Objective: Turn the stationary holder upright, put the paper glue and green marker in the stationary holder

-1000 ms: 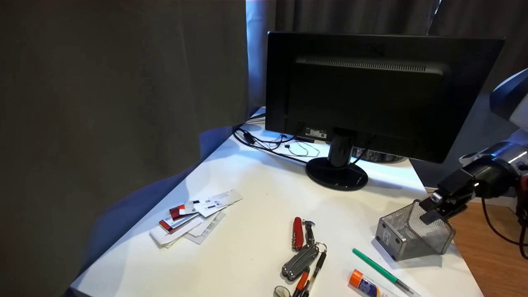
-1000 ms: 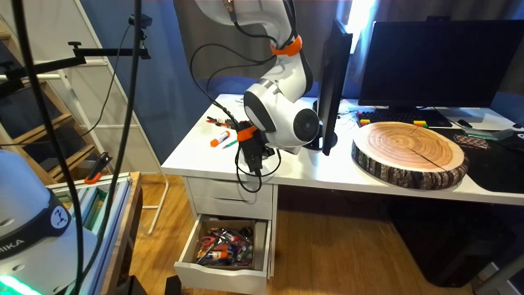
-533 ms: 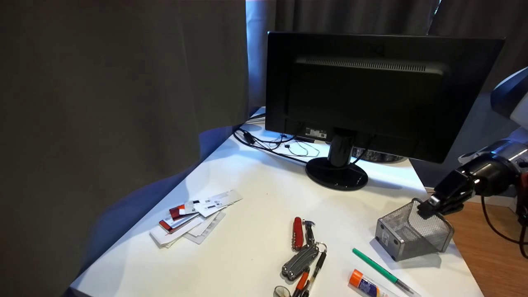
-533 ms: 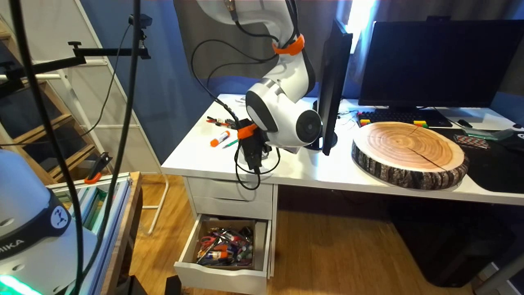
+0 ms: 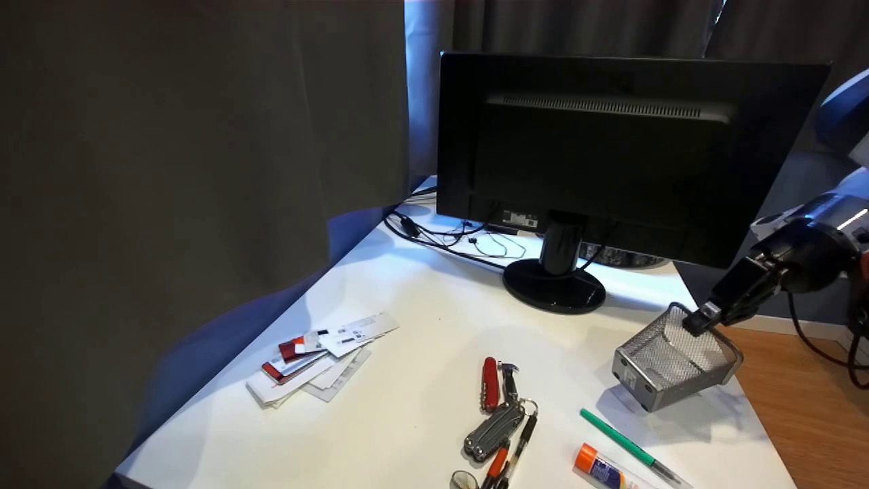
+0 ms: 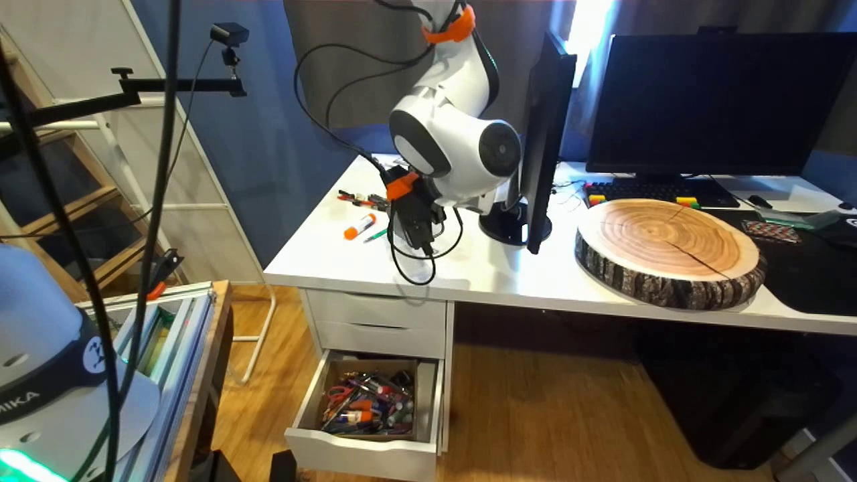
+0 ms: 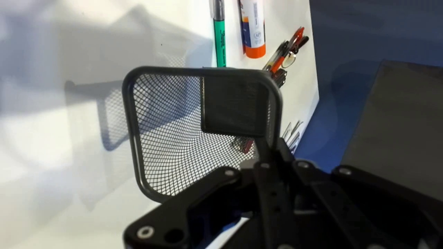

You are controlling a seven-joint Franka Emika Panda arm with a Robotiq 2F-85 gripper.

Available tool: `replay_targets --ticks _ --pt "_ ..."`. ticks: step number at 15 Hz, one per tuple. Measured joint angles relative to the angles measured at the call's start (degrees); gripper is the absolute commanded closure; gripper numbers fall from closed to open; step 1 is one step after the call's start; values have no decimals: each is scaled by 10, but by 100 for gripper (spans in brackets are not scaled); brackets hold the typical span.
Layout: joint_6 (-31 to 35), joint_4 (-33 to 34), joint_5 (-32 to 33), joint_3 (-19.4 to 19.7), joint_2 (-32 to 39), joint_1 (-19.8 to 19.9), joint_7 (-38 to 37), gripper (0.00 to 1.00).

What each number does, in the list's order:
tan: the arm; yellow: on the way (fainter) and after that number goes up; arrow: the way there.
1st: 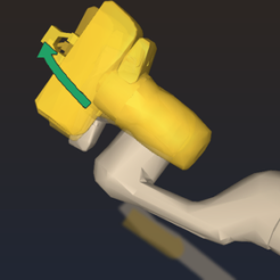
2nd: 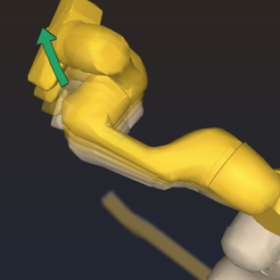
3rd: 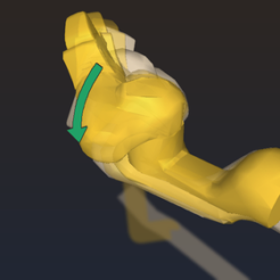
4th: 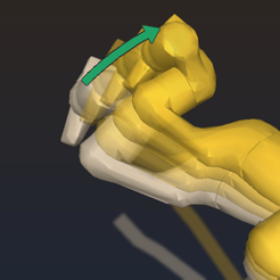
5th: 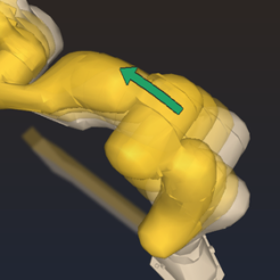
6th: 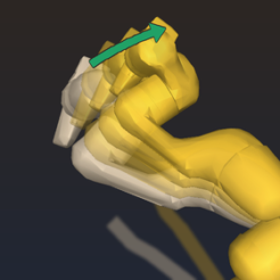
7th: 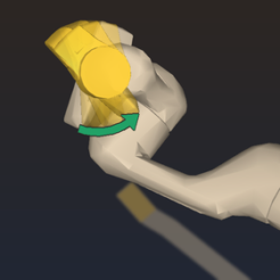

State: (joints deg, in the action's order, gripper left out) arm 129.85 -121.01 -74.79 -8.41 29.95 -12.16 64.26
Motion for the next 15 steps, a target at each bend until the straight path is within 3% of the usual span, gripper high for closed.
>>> replay_targets --ticks 6,11,15 --pt "140 -44 143 -28 -81 -81 -89 98" --pt "260 -77 324 -53 -100 -109 -186 98" --pt "343 -101 499 -17 -100 -138 -288 98"
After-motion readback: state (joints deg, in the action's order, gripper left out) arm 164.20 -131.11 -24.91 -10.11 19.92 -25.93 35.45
